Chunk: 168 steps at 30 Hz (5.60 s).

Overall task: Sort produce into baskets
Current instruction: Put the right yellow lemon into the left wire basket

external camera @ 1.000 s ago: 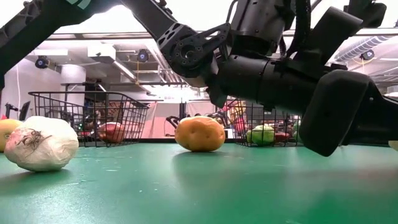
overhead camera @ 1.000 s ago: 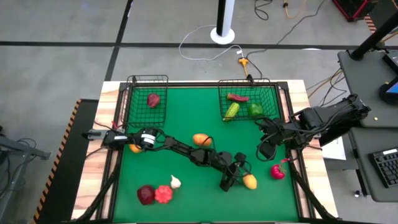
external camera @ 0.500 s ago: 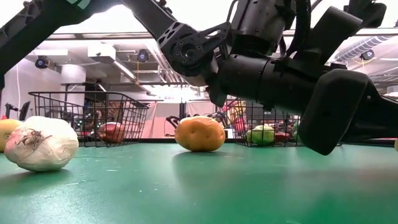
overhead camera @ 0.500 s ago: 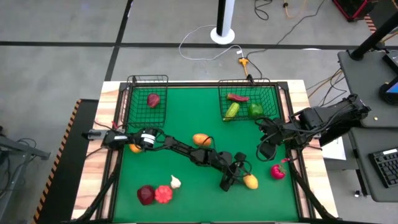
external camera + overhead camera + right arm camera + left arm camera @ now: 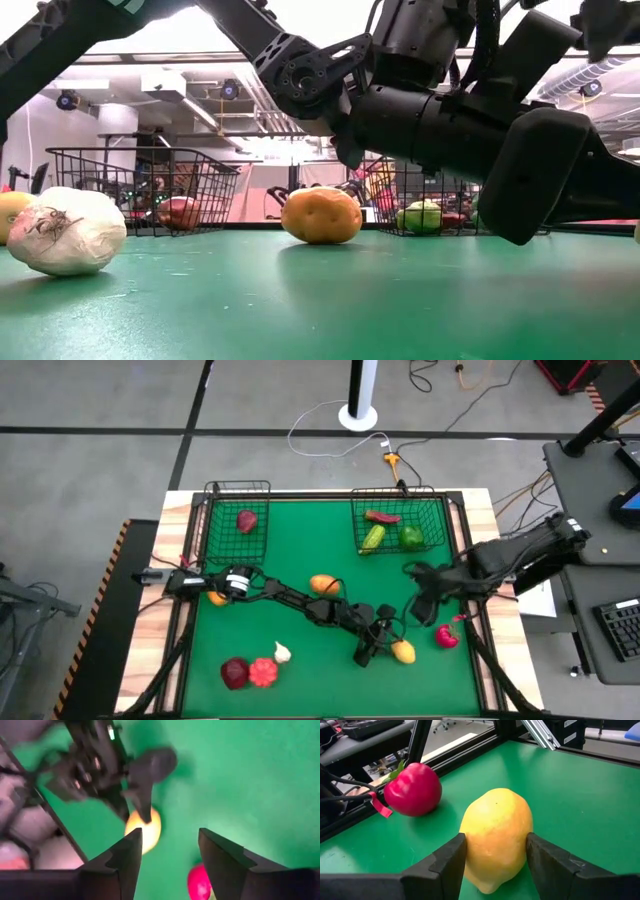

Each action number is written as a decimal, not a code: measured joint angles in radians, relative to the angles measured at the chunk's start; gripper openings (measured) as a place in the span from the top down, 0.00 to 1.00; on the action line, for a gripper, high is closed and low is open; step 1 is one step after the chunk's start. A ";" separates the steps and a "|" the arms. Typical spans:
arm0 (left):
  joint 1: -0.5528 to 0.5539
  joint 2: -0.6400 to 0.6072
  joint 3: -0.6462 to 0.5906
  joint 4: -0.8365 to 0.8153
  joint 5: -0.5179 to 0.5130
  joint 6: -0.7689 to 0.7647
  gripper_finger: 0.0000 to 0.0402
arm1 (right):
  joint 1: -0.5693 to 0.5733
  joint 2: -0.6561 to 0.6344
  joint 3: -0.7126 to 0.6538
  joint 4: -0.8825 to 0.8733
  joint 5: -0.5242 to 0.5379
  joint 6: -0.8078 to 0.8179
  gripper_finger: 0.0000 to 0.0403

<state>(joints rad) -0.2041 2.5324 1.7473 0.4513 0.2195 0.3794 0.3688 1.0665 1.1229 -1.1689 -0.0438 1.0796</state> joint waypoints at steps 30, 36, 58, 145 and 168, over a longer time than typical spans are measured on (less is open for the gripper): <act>0.011 -0.002 0.000 -0.043 -0.001 -0.031 0.56 | 0.319 0.474 0.000 0.188 -0.148 0.264 0.72; 0.016 -0.012 0.000 -0.069 -0.023 -0.041 0.54 | 0.330 0.523 0.000 0.193 -0.157 0.254 0.76; 0.022 -0.029 -0.005 -0.178 -0.035 -0.015 0.36 | 0.318 0.560 -0.012 0.218 -0.032 0.166 0.86; 0.004 -0.089 0.005 -0.236 0.101 0.144 0.39 | 0.324 0.477 -0.048 0.308 0.127 0.177 0.92; 0.015 -0.089 0.006 -0.287 0.057 0.101 0.63 | 0.327 0.310 -0.048 0.285 0.233 0.176 0.92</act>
<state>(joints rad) -0.1894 2.4434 1.7535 0.1645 0.2763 0.4805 0.6960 1.3760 1.0748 -0.8840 0.1892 1.2556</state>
